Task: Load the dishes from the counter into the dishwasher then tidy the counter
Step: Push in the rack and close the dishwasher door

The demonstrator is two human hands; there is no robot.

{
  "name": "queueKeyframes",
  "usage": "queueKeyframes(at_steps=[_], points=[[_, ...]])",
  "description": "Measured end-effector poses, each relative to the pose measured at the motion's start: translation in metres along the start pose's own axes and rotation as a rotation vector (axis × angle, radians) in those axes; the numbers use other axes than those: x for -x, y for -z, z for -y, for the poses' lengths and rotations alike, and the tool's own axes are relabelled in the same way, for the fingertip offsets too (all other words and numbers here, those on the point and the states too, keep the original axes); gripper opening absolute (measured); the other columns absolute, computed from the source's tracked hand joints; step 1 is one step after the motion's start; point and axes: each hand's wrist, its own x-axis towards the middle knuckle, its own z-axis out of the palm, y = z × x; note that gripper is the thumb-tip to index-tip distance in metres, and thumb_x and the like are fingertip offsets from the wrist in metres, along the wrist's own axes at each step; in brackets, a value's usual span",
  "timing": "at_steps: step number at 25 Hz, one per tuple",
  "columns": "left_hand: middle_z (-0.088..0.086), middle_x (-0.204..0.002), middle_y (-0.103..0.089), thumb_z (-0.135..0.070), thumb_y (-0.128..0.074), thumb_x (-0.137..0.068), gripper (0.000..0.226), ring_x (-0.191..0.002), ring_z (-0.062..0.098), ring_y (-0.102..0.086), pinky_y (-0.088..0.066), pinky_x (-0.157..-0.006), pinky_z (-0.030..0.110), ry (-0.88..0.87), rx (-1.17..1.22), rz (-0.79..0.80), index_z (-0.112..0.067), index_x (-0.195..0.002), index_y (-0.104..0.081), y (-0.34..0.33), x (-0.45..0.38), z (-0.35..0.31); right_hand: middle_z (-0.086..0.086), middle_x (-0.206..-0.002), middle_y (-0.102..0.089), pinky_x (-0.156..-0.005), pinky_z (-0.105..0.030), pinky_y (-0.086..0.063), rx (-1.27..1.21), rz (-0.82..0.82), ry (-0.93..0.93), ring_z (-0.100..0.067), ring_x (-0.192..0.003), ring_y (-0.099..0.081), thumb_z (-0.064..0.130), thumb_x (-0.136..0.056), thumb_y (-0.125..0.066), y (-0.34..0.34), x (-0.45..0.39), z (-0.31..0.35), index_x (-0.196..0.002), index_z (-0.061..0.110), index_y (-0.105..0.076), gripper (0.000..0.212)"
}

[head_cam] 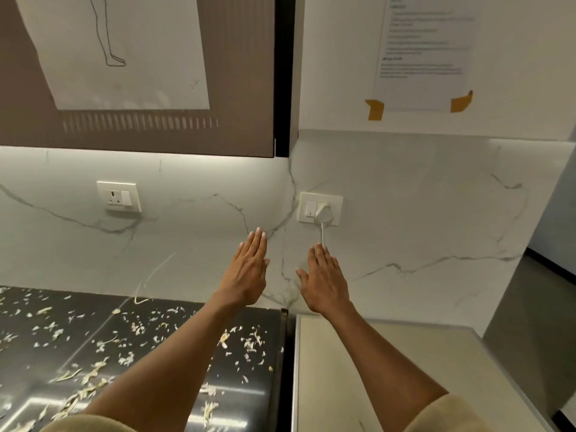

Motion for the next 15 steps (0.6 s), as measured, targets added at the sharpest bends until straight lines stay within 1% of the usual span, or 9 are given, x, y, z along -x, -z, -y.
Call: queueKeyframes(at_steps=[4, 7, 10, 12, 14, 15], points=[[0.004, -0.162, 0.022, -0.024, -0.022, -0.107, 0.059, -0.149, 0.018, 0.021, 0.009, -0.122, 0.032, -0.009, -0.04, -0.08, -0.013, -0.155, 0.01, -0.005, -0.044, 0.016, -0.008, -0.167, 0.012, -0.122, -0.034, 0.007, 0.017, -0.031, 0.007, -0.021, -0.154, 0.01, 0.046, -0.107, -0.023, -0.012, -0.035, -0.002, -0.16, 0.011, 0.005, 0.069], [0.004, -0.162, 0.022, -0.021, -0.026, -0.107, 0.062, -0.15, 0.018, 0.021, 0.006, -0.123, 0.034, -0.028, -0.058, -0.178, -0.012, -0.155, 0.011, -0.005, -0.084, 0.032, -0.007, -0.167, 0.016, -0.121, -0.032, 0.01, 0.018, -0.099, 0.018, -0.02, -0.154, 0.013, 0.046, -0.107, -0.023, -0.019, -0.064, -0.001, -0.159, 0.012, 0.007, 0.069], [0.003, -0.163, 0.02, -0.021, -0.027, -0.106, 0.063, -0.15, 0.017, 0.019, 0.006, -0.123, 0.034, -0.058, -0.073, -0.23, -0.012, -0.156, 0.01, -0.006, -0.116, 0.044, -0.003, -0.163, 0.021, -0.117, -0.03, 0.015, 0.006, -0.165, 0.035, -0.02, -0.153, 0.014, 0.045, -0.107, -0.025, -0.028, -0.084, 0.004, -0.159, 0.014, 0.007, 0.069], [0.003, -0.164, 0.018, -0.022, -0.027, -0.106, 0.062, -0.151, 0.017, 0.019, 0.004, -0.123, 0.035, -0.073, -0.08, -0.244, -0.012, -0.156, 0.009, -0.008, -0.132, 0.05, -0.004, -0.164, 0.012, -0.116, -0.032, 0.012, 0.0, -0.243, 0.04, -0.021, -0.152, 0.01, 0.045, -0.104, -0.028, -0.034, -0.092, 0.008, -0.16, 0.014, 0.0, 0.07], [0.004, -0.165, 0.015, -0.024, -0.023, -0.106, 0.061, -0.151, 0.017, 0.017, 0.001, -0.125, 0.037, -0.08, -0.088, -0.233, -0.012, -0.157, 0.008, -0.013, -0.148, 0.057, -0.005, -0.166, 0.0, -0.118, -0.034, 0.002, 0.005, -0.295, 0.015, -0.021, -0.152, 0.001, 0.046, -0.1, -0.034, -0.042, -0.101, 0.009, -0.16, 0.013, -0.01, 0.072], [0.004, -0.165, 0.013, -0.026, -0.019, -0.106, 0.059, -0.152, 0.018, 0.015, -0.001, -0.125, 0.038, -0.08, -0.094, -0.222, -0.012, -0.157, 0.007, -0.016, -0.155, 0.061, -0.005, -0.166, -0.002, -0.119, -0.035, -0.001, 0.006, -0.297, 0.002, -0.021, -0.152, -0.001, 0.046, -0.099, -0.038, -0.044, -0.105, 0.009, -0.16, 0.013, -0.013, 0.073]])
